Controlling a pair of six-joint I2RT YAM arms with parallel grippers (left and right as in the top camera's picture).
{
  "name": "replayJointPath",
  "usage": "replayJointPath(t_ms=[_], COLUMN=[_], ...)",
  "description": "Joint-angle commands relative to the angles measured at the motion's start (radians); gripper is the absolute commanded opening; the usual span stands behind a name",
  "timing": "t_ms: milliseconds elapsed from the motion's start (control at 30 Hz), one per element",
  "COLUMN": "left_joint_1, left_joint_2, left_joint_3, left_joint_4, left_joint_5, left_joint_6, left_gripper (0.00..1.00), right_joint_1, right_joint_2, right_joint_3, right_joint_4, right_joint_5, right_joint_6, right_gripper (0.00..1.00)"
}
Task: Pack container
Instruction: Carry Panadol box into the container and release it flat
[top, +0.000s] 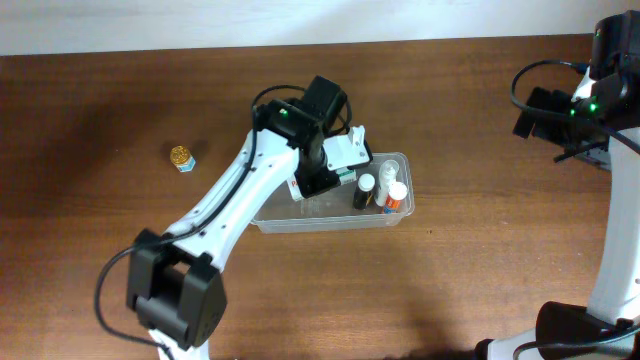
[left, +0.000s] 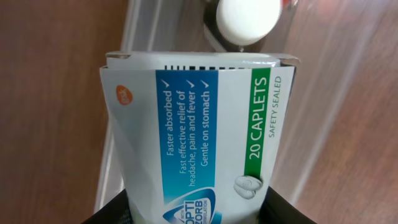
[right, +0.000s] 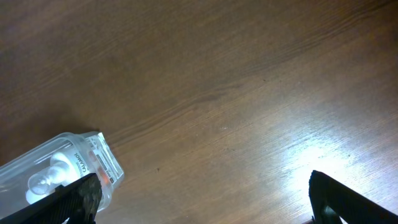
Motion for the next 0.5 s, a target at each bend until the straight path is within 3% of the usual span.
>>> replayJointPath(t_ms=[0,467], left_joint_1=[0.002,0.002], left_joint_2=[0.060,0.187], left_joint_3=[0.011,0.011], left_joint_4=[-0.004,-0.013], left_joint_5=[-0.021,-0.063], left_joint_6=[0.035,0.058], left_gripper=[0.48,0.49], right_joint_1=[-0.004,-0.004], right_joint_2=[0.002,0.002], right_joint_3=[0.008,0.008], right_joint_4=[0.001,0.001], right_joint_5=[0.012,0.012], right_joint_6=[0.008,0.008], right_gripper=[0.98,0.98])
